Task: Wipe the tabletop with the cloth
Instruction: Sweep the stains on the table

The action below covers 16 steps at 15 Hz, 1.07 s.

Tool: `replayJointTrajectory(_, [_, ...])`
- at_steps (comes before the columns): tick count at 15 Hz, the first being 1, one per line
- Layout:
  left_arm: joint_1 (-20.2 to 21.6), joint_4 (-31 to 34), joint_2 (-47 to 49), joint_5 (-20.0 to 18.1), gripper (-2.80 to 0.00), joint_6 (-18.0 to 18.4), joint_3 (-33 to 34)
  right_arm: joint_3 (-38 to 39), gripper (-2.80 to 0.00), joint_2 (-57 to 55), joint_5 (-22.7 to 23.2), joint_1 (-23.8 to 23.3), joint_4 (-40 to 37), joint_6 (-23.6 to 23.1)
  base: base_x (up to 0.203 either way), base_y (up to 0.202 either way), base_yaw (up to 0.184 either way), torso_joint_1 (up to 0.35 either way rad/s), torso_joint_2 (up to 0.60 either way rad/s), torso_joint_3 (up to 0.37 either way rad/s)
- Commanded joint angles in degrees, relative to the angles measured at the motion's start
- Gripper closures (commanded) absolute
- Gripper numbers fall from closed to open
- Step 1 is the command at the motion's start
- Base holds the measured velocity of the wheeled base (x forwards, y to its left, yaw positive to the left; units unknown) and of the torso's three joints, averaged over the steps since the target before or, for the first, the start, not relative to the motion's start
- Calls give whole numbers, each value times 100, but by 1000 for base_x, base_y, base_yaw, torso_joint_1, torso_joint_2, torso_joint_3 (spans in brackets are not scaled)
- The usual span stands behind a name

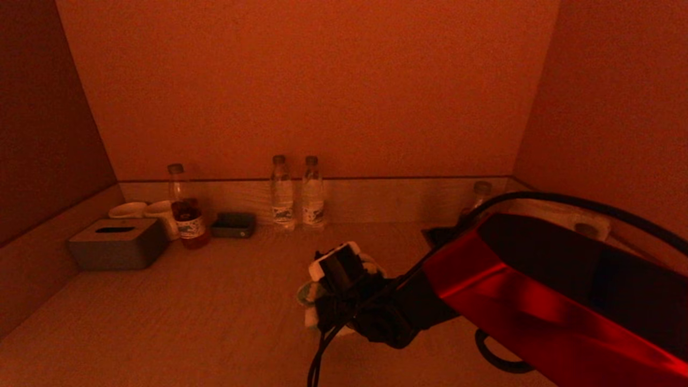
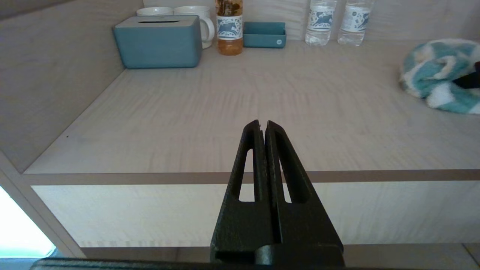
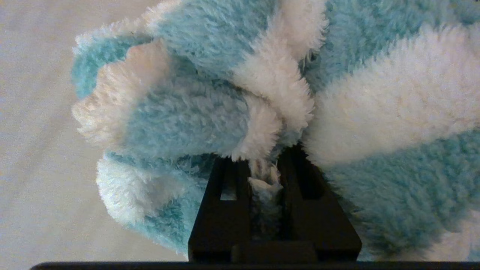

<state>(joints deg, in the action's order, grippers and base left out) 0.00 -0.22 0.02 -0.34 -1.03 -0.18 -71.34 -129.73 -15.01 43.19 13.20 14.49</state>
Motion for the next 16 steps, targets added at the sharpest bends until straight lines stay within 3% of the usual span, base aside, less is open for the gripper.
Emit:
replayJointTrajectory(1, [0, -4, -2, -1, 0, -3, 1, -162, 0, -178, -10, 44, -35, 3, 0, 0, 0, 0, 0, 0])
replayJointTrajectory(6, [0, -4, -2, -1, 0, -3, 0, -1142, 0, -697, -18, 99, -550, -36, 0, 0, 0, 0, 0, 0])
replayJointTrajectory(14, [0, -4, -2, -1, 0, -3, 1, -1796, 0, -1125, -19, 119, -846, -210, 0, 0, 0, 0, 0, 0])
replayJointTrajectory(16, [0, -4, -2, -1, 0, -3, 1, -2029, 0, -1278, -85, -111, -917, -205, 0, 0, 0, 0, 0, 0])
